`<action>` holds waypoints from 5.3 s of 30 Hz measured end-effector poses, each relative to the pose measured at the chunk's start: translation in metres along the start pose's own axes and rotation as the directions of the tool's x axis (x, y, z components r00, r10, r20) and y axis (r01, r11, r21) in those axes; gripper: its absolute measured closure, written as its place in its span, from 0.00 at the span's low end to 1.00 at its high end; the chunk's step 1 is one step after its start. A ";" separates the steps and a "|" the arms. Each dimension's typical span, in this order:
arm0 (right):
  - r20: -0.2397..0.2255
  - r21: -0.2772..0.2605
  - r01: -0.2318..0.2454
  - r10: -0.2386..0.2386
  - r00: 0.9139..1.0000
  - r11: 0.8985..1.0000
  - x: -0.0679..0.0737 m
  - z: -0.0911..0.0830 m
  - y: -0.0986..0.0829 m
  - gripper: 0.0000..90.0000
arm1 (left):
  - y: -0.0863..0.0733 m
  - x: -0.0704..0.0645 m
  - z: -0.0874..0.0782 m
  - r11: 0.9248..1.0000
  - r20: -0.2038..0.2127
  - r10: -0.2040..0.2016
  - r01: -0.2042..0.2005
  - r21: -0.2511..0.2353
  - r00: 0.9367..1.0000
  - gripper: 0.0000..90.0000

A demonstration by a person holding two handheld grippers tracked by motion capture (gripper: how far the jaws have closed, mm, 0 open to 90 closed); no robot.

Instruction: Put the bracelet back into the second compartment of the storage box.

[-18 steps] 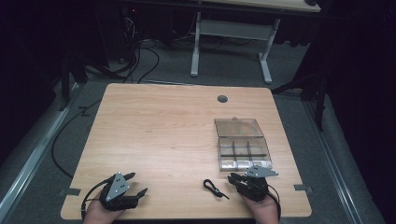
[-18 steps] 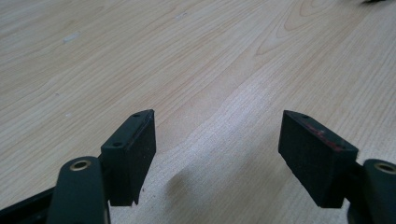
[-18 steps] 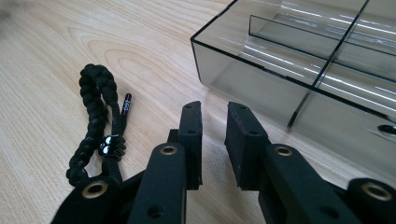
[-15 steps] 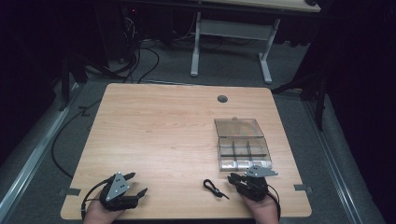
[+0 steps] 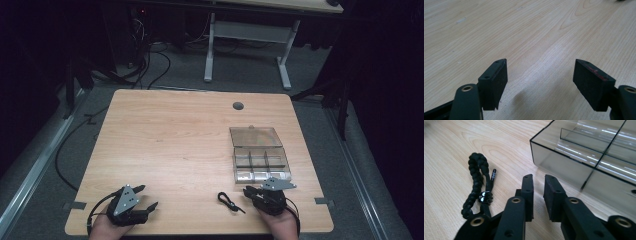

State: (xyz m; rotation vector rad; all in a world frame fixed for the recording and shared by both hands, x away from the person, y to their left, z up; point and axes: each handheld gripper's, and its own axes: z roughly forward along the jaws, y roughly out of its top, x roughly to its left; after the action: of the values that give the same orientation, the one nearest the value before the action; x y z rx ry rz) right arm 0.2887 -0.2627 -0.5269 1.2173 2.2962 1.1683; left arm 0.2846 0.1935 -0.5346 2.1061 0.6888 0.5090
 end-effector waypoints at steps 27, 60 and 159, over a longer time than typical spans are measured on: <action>-0.076 0.061 0.160 -0.155 0.985 0.985 0.060 0.020 0.017 1.00 | 0.000 0.000 0.000 1.000 0.002 -0.002 0.002 0.000 1.000 0.32; -0.003 0.083 0.042 -0.042 0.999 0.996 0.021 -0.004 -0.004 1.00 | 0.000 0.001 0.000 1.000 0.002 -0.007 0.007 -0.004 1.000 0.32; 0.118 0.652 -0.051 -0.035 0.992 0.756 -0.008 -0.018 0.043 0.76 | -0.001 0.000 -0.002 1.000 0.008 0.000 0.000 -0.017 1.000 0.31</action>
State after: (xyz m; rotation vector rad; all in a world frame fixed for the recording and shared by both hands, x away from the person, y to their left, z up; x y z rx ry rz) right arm 0.3069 -0.2649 -0.4828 1.4568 2.6920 0.2326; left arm 0.2829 0.1952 -0.5343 2.0909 0.6783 0.5048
